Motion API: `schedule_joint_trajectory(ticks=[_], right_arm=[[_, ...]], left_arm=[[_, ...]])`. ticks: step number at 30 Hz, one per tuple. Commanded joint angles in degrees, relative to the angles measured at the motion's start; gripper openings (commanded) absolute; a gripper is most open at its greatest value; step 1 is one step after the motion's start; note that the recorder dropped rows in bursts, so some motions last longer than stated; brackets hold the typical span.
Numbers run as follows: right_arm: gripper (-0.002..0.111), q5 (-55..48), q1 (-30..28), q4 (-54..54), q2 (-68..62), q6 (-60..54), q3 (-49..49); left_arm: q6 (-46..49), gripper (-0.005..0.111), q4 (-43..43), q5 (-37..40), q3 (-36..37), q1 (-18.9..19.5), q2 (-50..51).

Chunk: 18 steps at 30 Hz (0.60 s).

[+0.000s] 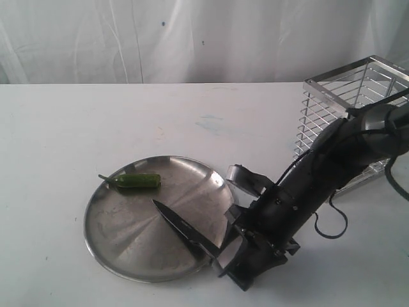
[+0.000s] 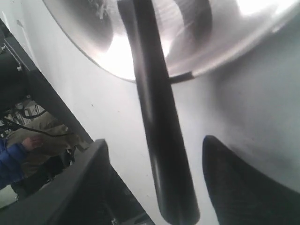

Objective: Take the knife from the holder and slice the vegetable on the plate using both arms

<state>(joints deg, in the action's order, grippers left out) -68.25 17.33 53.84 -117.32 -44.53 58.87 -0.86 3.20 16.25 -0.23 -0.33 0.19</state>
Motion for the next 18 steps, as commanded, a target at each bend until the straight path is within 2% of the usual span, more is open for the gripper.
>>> schedule_joint_trajectory(ticks=[1, 12, 14, 18], right_arm=[[0.054, -0.84, 0.96, 0.41, -2.32, -1.89, -0.23], [0.052, -0.85, 0.96, 2.99, -6.21, -3.45, -0.1], [0.046, -0.71, 0.96, 3.09, -6.21, -3.45, -0.1], [0.021, -0.71, 0.96, 2.97, -6.21, -3.45, -0.1]], left_arm=[[0.03, 0.0, 0.15, 0.05, 0.23, -0.33, -0.19], [0.03, 0.0, 0.15, 0.05, 0.23, -0.33, -0.19], [0.03, 0.0, 0.15, 0.05, 0.23, -0.33, -0.19], [0.03, 0.0, 0.15, 0.05, 0.23, -0.33, -0.19]])
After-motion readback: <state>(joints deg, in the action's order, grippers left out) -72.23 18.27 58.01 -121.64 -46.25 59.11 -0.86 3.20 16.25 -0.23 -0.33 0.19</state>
